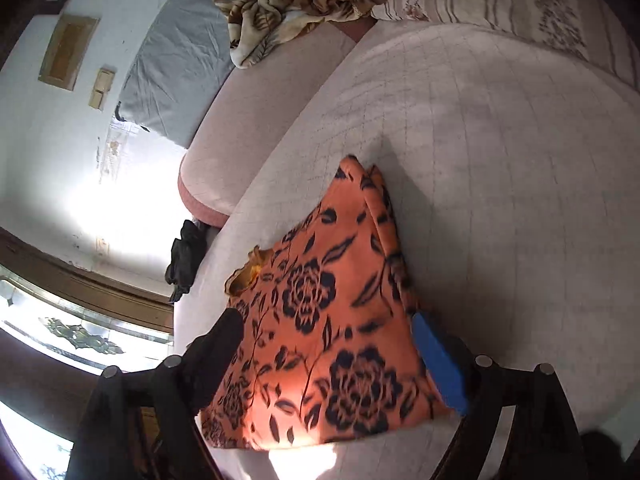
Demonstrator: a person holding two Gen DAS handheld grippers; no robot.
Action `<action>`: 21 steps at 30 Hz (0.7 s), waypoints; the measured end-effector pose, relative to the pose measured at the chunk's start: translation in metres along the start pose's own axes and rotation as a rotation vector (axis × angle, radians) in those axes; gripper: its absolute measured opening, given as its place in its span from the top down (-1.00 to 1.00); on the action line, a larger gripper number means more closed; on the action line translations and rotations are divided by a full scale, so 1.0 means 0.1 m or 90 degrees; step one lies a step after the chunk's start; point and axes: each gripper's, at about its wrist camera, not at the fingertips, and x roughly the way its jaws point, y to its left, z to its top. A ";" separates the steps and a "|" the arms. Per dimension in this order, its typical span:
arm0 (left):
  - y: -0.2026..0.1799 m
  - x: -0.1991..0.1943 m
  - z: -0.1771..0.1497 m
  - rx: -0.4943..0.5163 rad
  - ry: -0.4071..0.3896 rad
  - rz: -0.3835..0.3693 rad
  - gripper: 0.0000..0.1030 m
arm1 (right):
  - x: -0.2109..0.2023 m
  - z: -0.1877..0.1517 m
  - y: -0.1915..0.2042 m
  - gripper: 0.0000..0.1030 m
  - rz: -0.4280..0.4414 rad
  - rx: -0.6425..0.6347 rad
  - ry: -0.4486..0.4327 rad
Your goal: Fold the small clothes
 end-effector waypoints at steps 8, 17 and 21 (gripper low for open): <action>-0.08 -0.23 -0.26 0.017 0.014 -0.017 -0.36 | 0.20 -0.58 -0.45 -0.72 0.047 0.208 -0.004; 0.05 -0.39 -0.37 0.002 0.003 0.009 -0.36 | 0.16 -0.33 -0.32 0.77 -0.008 0.137 -0.086; 0.04 -0.30 -0.33 -0.001 0.021 0.008 -0.36 | 0.13 -0.36 -0.48 0.45 -0.045 0.146 -0.020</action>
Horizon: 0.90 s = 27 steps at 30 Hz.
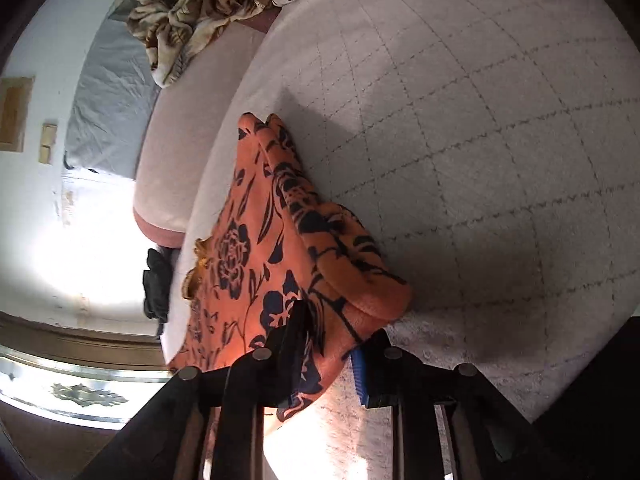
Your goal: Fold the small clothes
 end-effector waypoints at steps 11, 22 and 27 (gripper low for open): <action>-0.17 0.29 0.07 0.031 0.028 -0.006 -0.36 | -0.01 0.91 0.73 -0.47 -0.002 -0.235 0.010; 0.21 0.23 0.10 -0.014 0.016 0.022 -0.36 | 1.16 1.58 0.80 0.79 -0.037 -0.176 0.057; 0.36 0.18 0.10 -0.037 0.008 0.013 -0.36 | 0.92 1.44 0.93 0.38 -0.098 -0.205 -0.004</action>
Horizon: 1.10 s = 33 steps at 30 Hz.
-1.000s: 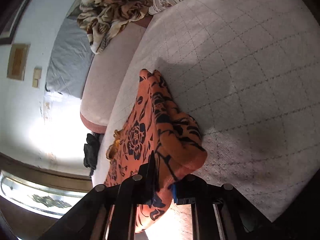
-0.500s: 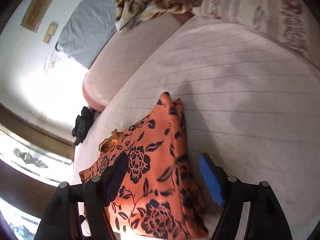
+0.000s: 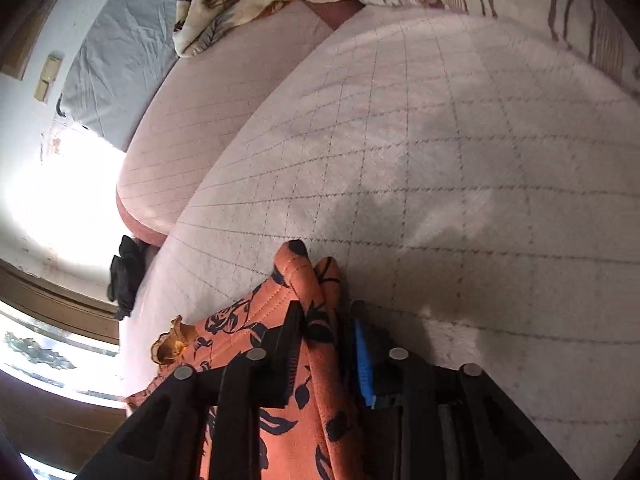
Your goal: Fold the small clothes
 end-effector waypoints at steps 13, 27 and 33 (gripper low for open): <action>0.04 0.17 -0.10 0.036 0.069 0.012 0.15 | 0.03 -1.04 0.56 -0.12 0.073 -0.134 0.111; -0.18 1.10 1.27 0.117 0.109 -0.008 0.50 | -0.02 -1.10 0.57 -0.14 0.089 -0.174 0.074; 0.07 1.53 1.81 0.047 0.095 0.097 0.52 | -0.02 -1.09 0.56 -0.14 0.092 -0.170 0.074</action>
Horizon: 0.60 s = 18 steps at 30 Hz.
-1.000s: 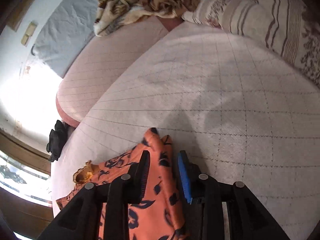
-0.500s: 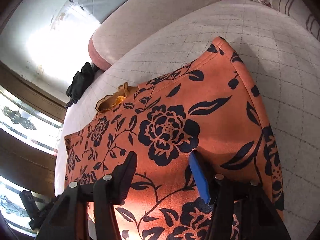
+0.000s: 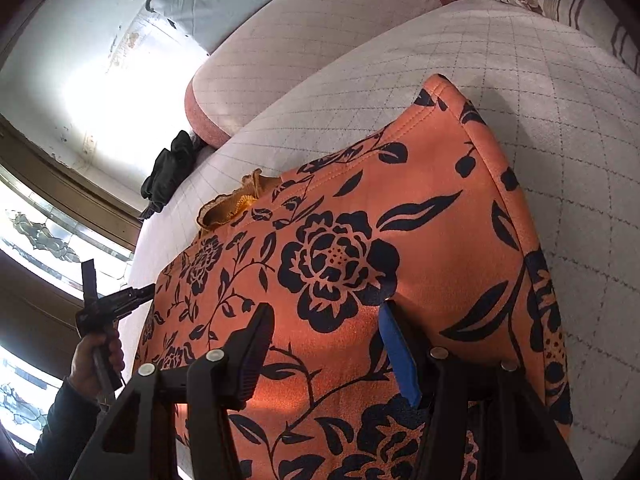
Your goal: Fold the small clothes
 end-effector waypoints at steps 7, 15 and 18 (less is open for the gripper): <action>-0.04 -0.87 -0.44 0.034 -0.113 -0.006 -0.30 | -0.04 0.02 0.03 -0.14 -0.013 0.008 0.005; -0.25 -1.45 -1.08 0.085 -0.153 0.004 -0.42 | -0.06 0.36 0.33 -0.35 -0.006 -0.046 0.012; -0.23 -1.53 -1.21 0.064 -0.148 0.005 -0.42 | 0.16 0.66 -0.17 -0.33 -0.064 0.060 0.007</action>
